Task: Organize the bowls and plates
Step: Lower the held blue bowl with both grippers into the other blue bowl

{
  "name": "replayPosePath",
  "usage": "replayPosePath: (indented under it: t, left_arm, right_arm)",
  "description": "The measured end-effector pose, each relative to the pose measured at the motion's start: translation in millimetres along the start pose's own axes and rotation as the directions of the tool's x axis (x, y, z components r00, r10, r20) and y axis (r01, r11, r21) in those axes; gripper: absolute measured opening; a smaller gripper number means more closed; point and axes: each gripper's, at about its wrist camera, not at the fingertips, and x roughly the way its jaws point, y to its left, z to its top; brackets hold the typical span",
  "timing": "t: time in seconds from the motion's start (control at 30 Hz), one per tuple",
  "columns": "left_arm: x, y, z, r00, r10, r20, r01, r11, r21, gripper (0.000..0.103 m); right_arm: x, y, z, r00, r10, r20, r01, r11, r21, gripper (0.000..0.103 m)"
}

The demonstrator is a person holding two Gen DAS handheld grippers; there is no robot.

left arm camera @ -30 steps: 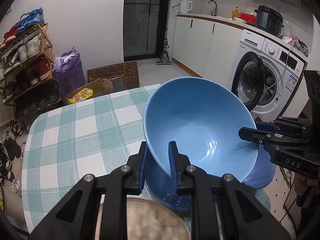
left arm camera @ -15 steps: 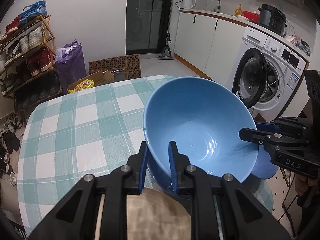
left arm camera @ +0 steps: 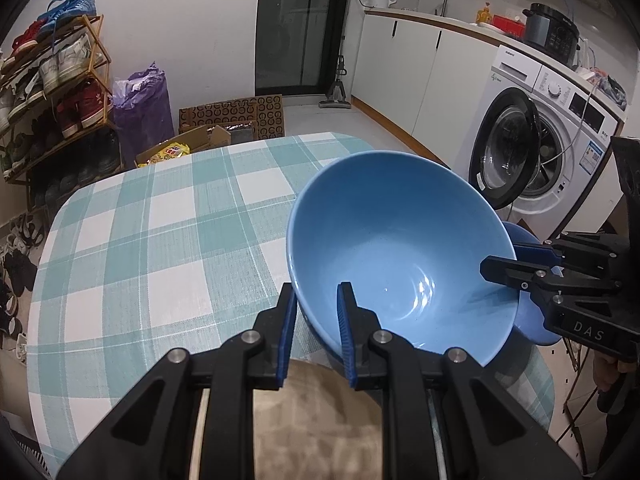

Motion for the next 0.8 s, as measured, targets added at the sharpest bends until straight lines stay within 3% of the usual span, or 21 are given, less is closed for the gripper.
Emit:
replayPosePath:
  t: [0.8]
  left_arm:
    - [21,-4,-9,0.999,0.014,-0.052,-0.012,1.000,0.026,0.018]
  right_arm:
    - [26,7,-11,0.996,-0.062,-0.067,0.059,0.997,-0.053,0.027]
